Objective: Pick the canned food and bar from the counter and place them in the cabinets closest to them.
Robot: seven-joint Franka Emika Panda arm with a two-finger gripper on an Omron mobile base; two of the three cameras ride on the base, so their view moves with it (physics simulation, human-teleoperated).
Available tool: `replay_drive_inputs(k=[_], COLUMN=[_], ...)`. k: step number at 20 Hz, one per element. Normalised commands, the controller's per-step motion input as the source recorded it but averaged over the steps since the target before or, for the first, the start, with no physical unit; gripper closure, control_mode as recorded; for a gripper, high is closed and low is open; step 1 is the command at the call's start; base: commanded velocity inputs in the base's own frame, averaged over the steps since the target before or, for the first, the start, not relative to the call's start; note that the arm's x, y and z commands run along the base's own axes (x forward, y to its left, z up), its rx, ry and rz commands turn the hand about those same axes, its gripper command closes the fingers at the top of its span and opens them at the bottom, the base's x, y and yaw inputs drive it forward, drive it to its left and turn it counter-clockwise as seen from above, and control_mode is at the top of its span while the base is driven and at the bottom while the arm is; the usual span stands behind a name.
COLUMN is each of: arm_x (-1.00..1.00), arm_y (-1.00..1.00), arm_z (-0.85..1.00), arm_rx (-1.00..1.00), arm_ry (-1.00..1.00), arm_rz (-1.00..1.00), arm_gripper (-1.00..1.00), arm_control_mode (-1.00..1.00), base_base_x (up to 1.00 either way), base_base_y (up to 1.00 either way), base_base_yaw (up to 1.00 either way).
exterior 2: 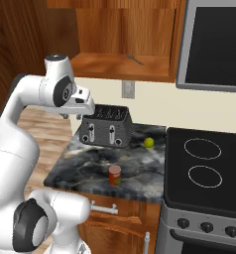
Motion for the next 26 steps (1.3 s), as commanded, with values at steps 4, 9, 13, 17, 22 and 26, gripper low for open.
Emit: replay_drive_inputs(k=[4,9,13,17,22,26], arm_x=[0.0,0.0,0.0,0.0,0.0,0.0], arm_y=[-0.03,-0.13,-0.27,-0.33,-0.33,-0.36], arm_z=[0.0,0.0,0.0,0.0,0.0,0.0], arm_rx=[0.0,0.0,0.01,0.01,0.0,0.0], arm_ry=[0.0,0.0,0.0,0.0,0.0,0.0], arm_rz=[0.0,0.0,0.02,0.04,0.06,0.06], arm_gripper=[-1.0,-1.0,-1.0,-1.0,-1.0,-1.0], arm_control_mode=[-1.0,-1.0,-1.0,-1.0,-1.0,-1.0], base_base_x=[0.0,0.0,0.0,0.0,0.0,0.0], base_base_y=[0.0,0.0,0.0,0.0,0.0,0.0], base_base_yaw=[0.0,0.0,0.0,0.0,0.0,0.0])
